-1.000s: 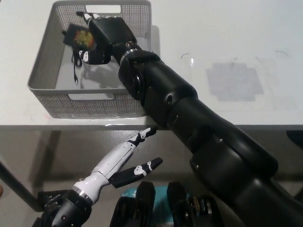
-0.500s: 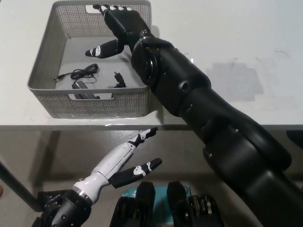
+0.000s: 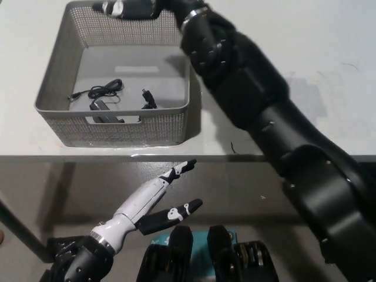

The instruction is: Use the right hand to pick up a black power cord and place it into a container on the left hand side

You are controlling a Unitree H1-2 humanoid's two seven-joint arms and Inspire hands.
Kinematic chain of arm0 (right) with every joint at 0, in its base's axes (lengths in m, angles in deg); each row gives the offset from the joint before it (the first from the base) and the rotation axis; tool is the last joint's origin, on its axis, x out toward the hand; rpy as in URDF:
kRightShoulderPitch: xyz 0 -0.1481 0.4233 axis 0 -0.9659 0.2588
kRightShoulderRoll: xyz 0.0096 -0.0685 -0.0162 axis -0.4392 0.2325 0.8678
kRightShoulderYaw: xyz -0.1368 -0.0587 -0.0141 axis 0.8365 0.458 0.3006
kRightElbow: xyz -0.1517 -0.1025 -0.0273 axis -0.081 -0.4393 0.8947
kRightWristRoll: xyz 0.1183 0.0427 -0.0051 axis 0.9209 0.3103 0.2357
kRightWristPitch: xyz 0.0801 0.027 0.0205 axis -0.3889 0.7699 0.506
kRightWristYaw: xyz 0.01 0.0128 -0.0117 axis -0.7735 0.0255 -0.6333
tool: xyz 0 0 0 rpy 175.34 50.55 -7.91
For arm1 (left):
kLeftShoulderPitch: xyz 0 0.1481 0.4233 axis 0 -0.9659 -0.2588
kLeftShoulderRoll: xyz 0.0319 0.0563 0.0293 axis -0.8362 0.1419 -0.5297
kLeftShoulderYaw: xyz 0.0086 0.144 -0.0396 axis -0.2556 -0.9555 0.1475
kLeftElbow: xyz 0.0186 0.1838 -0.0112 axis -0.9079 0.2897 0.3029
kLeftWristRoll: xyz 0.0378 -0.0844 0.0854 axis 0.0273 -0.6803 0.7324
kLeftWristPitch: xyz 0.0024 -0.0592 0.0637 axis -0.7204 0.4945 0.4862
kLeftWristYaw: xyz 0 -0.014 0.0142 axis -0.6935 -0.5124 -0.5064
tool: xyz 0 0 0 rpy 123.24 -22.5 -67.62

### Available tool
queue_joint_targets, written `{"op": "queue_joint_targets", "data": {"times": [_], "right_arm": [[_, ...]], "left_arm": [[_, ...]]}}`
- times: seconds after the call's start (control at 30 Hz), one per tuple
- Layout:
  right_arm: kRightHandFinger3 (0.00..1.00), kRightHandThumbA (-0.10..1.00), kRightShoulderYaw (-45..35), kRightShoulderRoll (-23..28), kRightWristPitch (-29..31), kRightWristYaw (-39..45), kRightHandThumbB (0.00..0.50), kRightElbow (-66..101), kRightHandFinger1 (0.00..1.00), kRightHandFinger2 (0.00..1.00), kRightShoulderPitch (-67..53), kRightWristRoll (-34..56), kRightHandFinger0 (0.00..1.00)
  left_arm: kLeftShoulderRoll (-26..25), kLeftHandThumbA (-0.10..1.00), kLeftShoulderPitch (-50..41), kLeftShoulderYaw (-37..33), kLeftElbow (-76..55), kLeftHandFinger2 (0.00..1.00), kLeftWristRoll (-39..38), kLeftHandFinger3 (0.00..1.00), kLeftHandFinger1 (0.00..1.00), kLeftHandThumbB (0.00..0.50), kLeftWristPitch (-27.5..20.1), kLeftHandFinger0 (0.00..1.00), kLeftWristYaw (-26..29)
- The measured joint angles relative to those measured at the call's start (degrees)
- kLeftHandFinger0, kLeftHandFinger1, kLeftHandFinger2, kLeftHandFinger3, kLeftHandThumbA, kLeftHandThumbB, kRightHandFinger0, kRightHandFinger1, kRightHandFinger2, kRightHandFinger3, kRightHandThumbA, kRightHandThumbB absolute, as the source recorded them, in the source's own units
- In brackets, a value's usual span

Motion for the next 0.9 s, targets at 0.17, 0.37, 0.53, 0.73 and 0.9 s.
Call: {"op": "queue_joint_targets", "data": {"times": [0.17,0.37,0.53,0.73,0.9], "right_arm": [[1.0,1.0,-3.29,3.23,-1.09,1.38,0.455,11.07,1.0,1.0,-4.52,1.78,1.0],[1.0,1.0,-7.65,6.52,-2.78,2.18,0.459,23.73,1.0,1.0,-13.96,3.77,1.0],[1.0,1.0,-10.67,8.32,-3.58,2.51,0.436,32.51,1.0,1.0,-23.09,5.48,1.0],[1.0,1.0,-13.23,9.78,-4.25,2.9,0.375,44.83,1.0,1.0,-38.5,8.76,1.0],[1.0,1.0,-14.26,10.0,-3.64,3.77,0.395,54.96,1.0,1.0,-54.88,13.5,1.0]], "left_arm": [[0.0,0.89,-0.28,0.01,0.01,1.0,0.11,1.0,1.0,0.168,0.01,1.0,0.0],[0.01,0.96,-0.63,0.03,0.02,1.0,0.08,1.0,1.0,0.159,0.06,1.0,0.0],[0.04,1.0,-1.18,0.11,0.02,1.0,-0.1,1.0,1.0,0.227,0.07,1.0,0.0],[1.0,1.0,-2.57,0.96,0.1,1.0,-0.92,1.0,1.0,0.217,0.04,1.0,0.05],[4.23,1.0,-4.55,4.23,0.63,1.0,-3.75,1.0,1.0,0.222,-0.62,1.0,0.86]]}}
